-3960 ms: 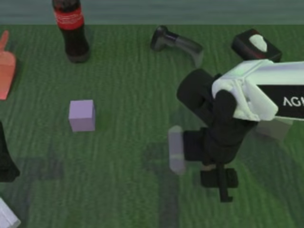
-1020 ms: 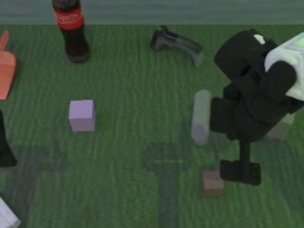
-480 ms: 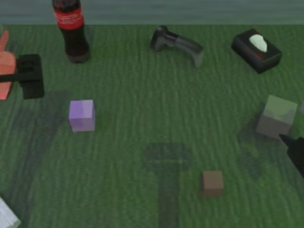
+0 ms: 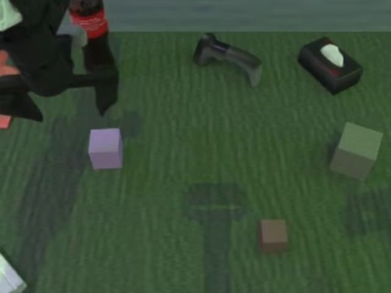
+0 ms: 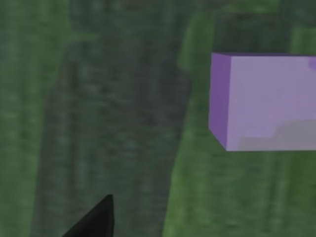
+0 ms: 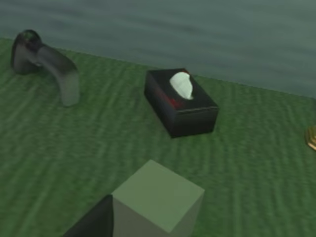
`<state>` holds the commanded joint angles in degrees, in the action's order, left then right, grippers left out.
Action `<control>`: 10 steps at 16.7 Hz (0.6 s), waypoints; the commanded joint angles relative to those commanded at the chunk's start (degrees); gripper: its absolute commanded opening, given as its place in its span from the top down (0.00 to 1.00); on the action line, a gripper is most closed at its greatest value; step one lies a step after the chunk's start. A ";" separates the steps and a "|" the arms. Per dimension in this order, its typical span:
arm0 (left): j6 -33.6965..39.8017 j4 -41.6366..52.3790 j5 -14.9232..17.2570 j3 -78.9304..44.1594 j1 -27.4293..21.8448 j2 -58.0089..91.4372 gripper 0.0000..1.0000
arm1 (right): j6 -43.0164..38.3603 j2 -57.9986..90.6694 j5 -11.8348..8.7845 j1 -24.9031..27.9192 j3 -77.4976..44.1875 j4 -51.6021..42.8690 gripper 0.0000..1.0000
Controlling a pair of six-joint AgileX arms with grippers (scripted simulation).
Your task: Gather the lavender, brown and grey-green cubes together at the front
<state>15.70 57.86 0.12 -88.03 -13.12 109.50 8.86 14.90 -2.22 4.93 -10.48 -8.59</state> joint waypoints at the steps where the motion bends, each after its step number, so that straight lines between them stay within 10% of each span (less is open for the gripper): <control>1: 0.59 2.02 0.01 -3.47 -0.49 3.99 0.00 | -1.89 -3.13 0.41 -1.05 2.44 1.89 0.00; 10: 2.74 8.95 0.07 -16.38 -2.28 18.10 0.00 | -8.86 -14.89 2.22 -4.36 10.49 8.59 0.00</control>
<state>18.44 66.81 0.19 -104.41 -15.39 127.60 0.00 0.00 0.00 0.57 0.00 0.00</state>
